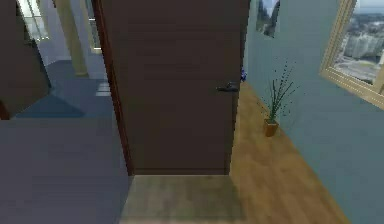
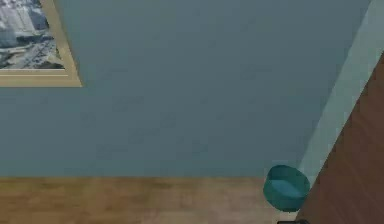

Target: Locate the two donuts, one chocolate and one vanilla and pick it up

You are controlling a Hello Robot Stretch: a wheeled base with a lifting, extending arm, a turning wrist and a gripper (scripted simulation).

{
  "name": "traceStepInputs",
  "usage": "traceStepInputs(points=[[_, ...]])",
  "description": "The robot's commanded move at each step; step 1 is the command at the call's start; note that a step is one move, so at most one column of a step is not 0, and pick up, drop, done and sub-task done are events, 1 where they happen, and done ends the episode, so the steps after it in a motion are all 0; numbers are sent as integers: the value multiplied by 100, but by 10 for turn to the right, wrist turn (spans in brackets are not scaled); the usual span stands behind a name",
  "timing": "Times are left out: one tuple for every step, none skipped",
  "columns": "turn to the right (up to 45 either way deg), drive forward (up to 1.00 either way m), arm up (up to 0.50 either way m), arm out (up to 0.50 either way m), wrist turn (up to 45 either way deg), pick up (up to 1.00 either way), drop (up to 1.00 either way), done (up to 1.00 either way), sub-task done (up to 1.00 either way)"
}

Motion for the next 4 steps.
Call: traceStepInputs(points=[[0,25,0,0,0,0,0,0,0],[-450,0,0,0,0,0,0,0,0],[-90,0,0,0,0,0,0,0,0],[0,100,0,0,0,0,0,0,0]])
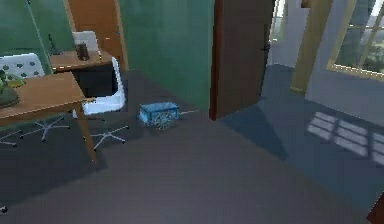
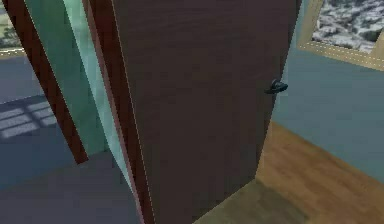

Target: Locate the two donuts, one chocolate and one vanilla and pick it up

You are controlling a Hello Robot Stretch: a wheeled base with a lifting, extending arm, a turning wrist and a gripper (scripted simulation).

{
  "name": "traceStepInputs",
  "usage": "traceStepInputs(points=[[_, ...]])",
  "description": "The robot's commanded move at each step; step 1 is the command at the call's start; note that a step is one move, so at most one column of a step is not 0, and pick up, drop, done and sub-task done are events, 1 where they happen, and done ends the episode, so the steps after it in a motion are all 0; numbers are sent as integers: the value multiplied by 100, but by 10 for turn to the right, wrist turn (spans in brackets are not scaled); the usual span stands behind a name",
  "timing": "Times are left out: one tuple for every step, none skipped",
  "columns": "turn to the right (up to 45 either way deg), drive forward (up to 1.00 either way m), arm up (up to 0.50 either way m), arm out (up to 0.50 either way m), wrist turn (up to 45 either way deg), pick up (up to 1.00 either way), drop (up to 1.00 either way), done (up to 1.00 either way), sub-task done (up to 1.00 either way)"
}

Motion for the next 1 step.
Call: traceStepInputs(points=[[30,0,0,0,0,0,0,0,0]])
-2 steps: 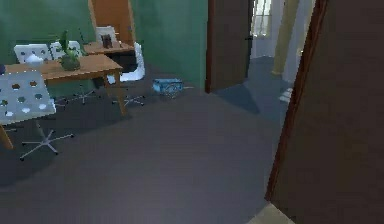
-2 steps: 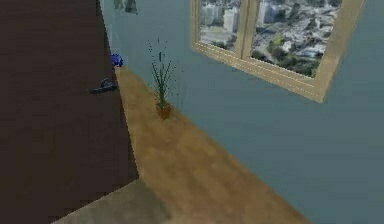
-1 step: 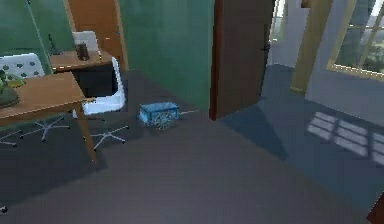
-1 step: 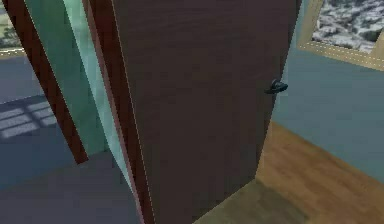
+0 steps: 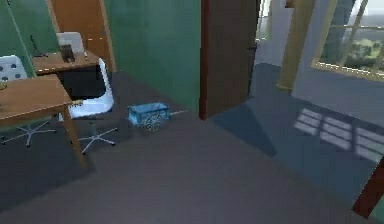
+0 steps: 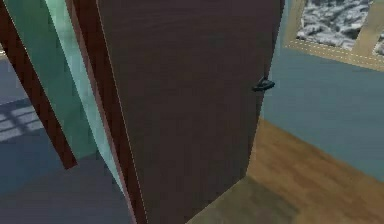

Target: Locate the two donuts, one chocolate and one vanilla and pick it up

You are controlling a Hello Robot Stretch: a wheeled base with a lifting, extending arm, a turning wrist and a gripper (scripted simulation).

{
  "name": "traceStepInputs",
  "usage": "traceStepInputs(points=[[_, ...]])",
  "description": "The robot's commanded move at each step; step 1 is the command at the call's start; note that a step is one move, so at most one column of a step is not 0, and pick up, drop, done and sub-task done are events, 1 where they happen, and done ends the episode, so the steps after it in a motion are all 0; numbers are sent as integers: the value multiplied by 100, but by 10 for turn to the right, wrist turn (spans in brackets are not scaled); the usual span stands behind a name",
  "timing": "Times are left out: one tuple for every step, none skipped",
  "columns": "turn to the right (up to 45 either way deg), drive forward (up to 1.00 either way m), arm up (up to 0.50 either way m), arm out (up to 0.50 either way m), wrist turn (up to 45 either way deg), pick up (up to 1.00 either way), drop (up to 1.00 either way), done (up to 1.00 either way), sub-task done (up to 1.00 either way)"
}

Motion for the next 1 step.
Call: traceStepInputs(points=[[0,10,0,0,0,0,0,0,0]])
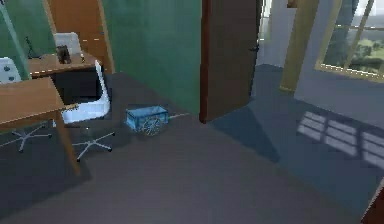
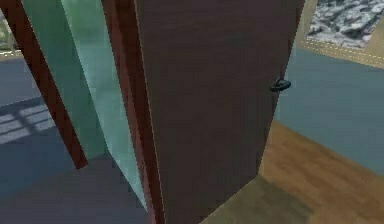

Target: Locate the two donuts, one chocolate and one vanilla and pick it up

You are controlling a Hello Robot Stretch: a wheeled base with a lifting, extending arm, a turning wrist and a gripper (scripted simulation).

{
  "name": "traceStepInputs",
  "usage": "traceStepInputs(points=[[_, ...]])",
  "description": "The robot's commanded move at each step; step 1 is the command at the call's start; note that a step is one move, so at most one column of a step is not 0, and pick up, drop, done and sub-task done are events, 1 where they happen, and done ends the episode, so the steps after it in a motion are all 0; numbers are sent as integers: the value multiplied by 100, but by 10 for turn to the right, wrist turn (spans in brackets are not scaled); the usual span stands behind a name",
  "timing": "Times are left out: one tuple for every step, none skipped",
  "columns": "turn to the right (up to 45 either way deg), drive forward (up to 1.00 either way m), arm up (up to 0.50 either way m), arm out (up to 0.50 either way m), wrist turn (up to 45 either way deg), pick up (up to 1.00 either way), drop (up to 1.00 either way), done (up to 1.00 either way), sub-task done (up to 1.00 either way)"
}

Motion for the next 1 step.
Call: traceStepInputs(points=[[120,0,0,0,0,0,0,0,0]])
